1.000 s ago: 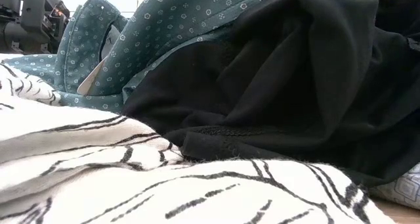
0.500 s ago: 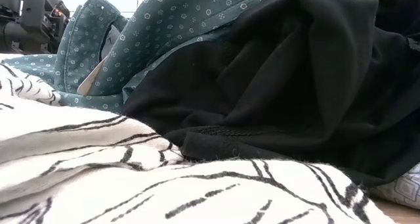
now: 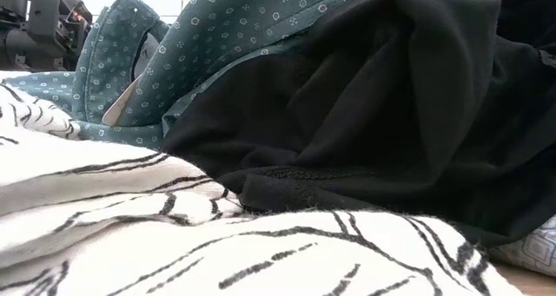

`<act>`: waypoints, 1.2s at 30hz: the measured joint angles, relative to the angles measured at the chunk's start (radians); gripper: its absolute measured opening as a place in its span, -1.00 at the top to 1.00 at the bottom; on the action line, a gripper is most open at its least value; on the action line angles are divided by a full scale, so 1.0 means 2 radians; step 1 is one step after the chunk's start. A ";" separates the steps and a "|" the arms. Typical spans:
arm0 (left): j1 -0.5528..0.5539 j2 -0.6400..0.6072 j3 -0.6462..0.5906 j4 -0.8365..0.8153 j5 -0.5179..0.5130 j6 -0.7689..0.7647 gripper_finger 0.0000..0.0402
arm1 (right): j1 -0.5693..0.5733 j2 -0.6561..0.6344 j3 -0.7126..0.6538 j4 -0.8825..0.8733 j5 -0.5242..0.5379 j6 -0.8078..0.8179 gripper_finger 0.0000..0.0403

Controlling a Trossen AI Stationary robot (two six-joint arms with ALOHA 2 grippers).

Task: Sort clothes
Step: Put the green polo shirt into the blue bin

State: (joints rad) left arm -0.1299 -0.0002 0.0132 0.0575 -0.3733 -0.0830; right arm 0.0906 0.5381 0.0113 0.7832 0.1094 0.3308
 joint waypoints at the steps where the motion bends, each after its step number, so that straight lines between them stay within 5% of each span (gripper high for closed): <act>1: 0.000 0.000 0.000 0.000 0.000 0.000 0.27 | 0.000 0.000 0.001 0.019 0.000 -0.001 -0.06; 7: 0.000 0.000 0.000 0.000 0.000 0.000 0.27 | -0.007 0.002 0.081 -0.001 -0.040 -0.050 -0.05; 14: 0.000 0.000 0.000 0.000 0.000 0.000 0.27 | -0.007 0.038 0.309 -0.361 -0.004 -0.099 0.06; 25: 0.000 0.000 0.000 0.000 0.000 0.000 0.27 | 0.012 0.275 0.605 -0.628 -0.001 -0.114 0.14; 36: 0.000 0.000 0.000 0.000 0.000 0.000 0.27 | 0.017 0.492 0.783 -0.789 -0.002 -0.142 0.11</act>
State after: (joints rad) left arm -0.1299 -0.0002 0.0132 0.0574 -0.3734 -0.0830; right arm 0.1246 1.5220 1.5766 -0.7957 0.1051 0.0460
